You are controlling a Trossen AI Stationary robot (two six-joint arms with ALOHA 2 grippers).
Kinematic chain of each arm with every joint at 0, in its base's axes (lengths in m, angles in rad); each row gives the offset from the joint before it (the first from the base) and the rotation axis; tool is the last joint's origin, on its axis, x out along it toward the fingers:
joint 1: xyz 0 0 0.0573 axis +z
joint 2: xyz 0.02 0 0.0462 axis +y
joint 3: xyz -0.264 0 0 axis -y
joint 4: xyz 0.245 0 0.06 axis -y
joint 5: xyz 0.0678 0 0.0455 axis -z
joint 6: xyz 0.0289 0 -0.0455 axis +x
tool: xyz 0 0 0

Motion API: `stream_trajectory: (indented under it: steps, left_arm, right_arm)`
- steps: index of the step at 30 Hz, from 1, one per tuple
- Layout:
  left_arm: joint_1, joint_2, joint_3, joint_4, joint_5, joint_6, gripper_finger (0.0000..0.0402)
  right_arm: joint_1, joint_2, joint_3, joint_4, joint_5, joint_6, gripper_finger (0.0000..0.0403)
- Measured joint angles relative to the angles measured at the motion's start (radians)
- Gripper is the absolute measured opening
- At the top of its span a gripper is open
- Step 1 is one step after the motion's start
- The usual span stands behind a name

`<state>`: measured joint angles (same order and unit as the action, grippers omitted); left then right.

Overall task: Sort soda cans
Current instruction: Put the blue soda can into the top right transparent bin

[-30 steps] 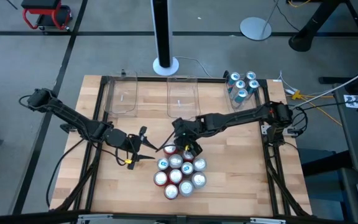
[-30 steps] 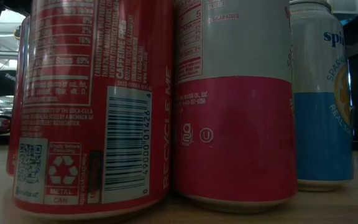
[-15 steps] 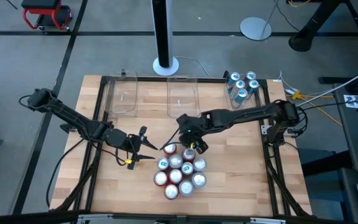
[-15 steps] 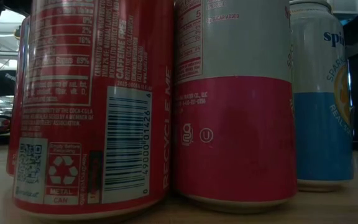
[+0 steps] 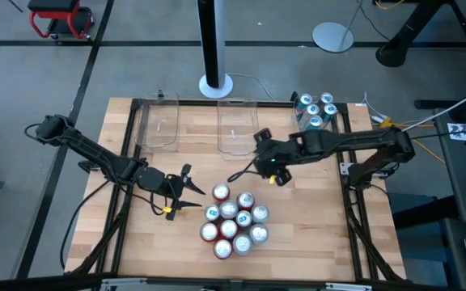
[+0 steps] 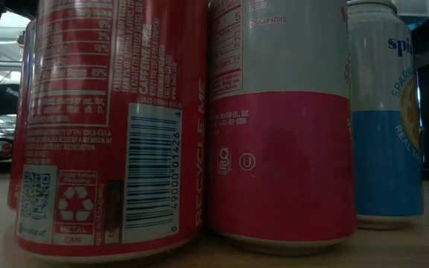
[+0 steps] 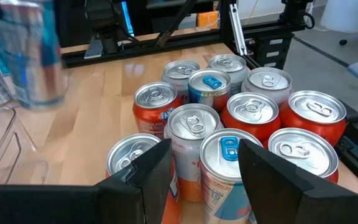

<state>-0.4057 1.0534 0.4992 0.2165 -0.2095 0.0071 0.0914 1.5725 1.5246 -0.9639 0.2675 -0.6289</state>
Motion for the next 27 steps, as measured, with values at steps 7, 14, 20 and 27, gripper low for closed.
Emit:
stream_trajectory:
  steps: [7,14,20,27]
  left_arm:
    - [0.000,0.000,0.000,0.000,0.000,0.000,0.0175]
    - [0.000,0.000,0.000,0.000,0.000,-0.005,0.0175]
    - [0.000,0.000,0.000,0.000,0.000,-0.007,0.0175]
    - [0.000,0.000,0.000,0.000,0.000,-0.007,0.0175]
  right_arm:
    - [0.000,-0.093,0.000,-0.173,0.156,0.081,0.0245]
    - [-0.015,-0.159,-0.004,-0.399,0.314,0.227,0.0245]
    - [-0.061,-0.235,-0.088,-0.484,0.357,0.332,0.0245]
    - [-0.139,-0.327,-0.224,-0.479,0.354,0.390,0.0245]
